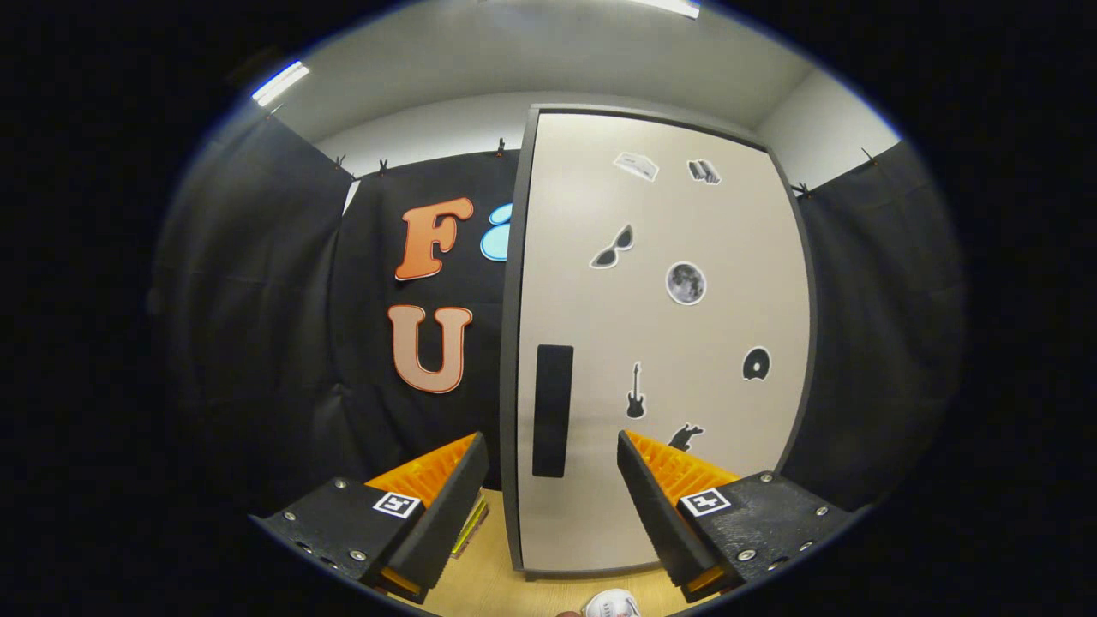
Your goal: Open the shoe cabinet door, grab the shoes and put them into the shoe cabinet, then close the shoe cabinet door.
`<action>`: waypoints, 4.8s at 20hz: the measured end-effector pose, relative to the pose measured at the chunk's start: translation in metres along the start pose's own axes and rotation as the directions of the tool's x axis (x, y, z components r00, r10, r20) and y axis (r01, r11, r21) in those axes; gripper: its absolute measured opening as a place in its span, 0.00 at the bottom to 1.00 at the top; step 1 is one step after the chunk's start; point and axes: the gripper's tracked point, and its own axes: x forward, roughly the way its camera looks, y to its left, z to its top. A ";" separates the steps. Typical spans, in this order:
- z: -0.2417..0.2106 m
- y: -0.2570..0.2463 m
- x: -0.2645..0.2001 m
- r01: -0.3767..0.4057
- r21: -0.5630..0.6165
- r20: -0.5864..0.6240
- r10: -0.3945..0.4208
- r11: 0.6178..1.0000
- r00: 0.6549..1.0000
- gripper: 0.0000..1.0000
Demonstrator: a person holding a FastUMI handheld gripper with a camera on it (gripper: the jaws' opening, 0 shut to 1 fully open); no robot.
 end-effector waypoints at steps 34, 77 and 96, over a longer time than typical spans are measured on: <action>-0.007 -0.030 -0.018 0.007 0.089 -0.030 -0.004 0.996 1.000 0.27; -0.018 -0.232 -0.154 0.227 0.065 -0.087 -0.221 0.972 0.971 0.21; -0.010 -0.240 -0.172 0.286 0.025 -0.093 -0.283 0.958 0.955 0.25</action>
